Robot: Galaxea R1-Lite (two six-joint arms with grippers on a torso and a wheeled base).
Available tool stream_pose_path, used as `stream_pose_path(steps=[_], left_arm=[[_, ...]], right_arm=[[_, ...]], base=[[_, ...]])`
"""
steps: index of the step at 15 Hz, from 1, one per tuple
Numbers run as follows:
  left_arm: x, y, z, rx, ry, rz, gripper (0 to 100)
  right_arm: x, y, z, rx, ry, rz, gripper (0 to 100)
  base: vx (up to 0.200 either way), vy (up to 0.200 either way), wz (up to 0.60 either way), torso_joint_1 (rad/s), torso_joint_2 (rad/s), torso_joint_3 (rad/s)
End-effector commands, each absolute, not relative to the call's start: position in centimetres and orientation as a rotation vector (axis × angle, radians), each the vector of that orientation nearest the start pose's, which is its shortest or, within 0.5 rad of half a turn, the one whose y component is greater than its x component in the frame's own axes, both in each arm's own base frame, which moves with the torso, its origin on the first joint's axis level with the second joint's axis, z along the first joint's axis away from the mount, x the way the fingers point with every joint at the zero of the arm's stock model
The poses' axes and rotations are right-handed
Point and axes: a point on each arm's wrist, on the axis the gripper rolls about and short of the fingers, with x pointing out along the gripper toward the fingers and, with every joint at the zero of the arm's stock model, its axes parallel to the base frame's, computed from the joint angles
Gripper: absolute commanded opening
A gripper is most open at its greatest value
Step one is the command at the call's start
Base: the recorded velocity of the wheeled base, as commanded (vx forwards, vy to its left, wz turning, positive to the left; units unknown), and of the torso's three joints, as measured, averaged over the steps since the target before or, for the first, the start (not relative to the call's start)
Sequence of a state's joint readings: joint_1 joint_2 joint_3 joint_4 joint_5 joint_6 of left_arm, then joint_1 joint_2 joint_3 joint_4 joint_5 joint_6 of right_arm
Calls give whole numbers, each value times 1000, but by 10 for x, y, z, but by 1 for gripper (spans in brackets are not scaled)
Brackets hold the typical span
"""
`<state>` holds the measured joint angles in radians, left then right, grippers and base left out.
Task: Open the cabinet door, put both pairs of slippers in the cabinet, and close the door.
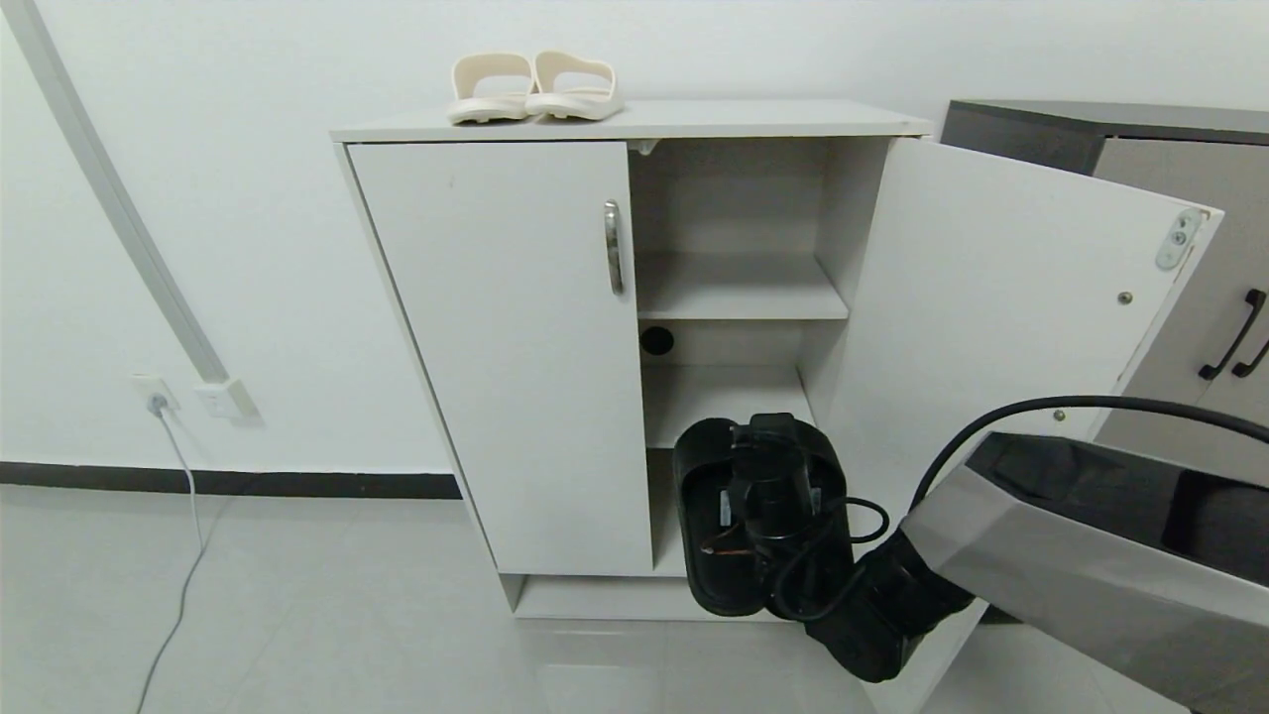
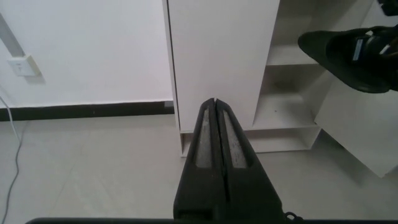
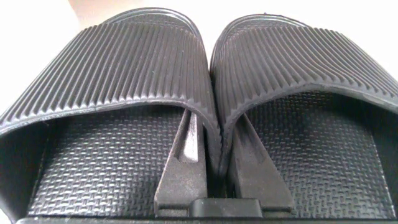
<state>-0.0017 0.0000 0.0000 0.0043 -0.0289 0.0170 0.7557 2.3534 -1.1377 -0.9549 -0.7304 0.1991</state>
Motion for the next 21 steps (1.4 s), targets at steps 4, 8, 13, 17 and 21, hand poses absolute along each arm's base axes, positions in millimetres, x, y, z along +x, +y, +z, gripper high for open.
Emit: stream_pose_path(steps=[4,8,13,17,21], left_arm=[[-23,-1,75,17,6,-31,0],[-23,-1,75,17,6,-31,0],[-23,-1,75,17,6,-31,0],[-23,-1,75,17,6,-31,0],[-23,-1,75,17,6,-31,0]], right_arm=[[336,293,26,7,220,-2,0],[336,294,24,8,220,-2,0],[341,297,18,47,143,-13,0],[343,296,24,40,67,-13,0],[343,296,26,44,58,-14,0]], base=[[0,0,0,1,3,-109],[0,0,0,1,-4,-199],[0,0,0,7,3,-149],[0,0,0,0,0,0],[150,0,0,2,1,1]])
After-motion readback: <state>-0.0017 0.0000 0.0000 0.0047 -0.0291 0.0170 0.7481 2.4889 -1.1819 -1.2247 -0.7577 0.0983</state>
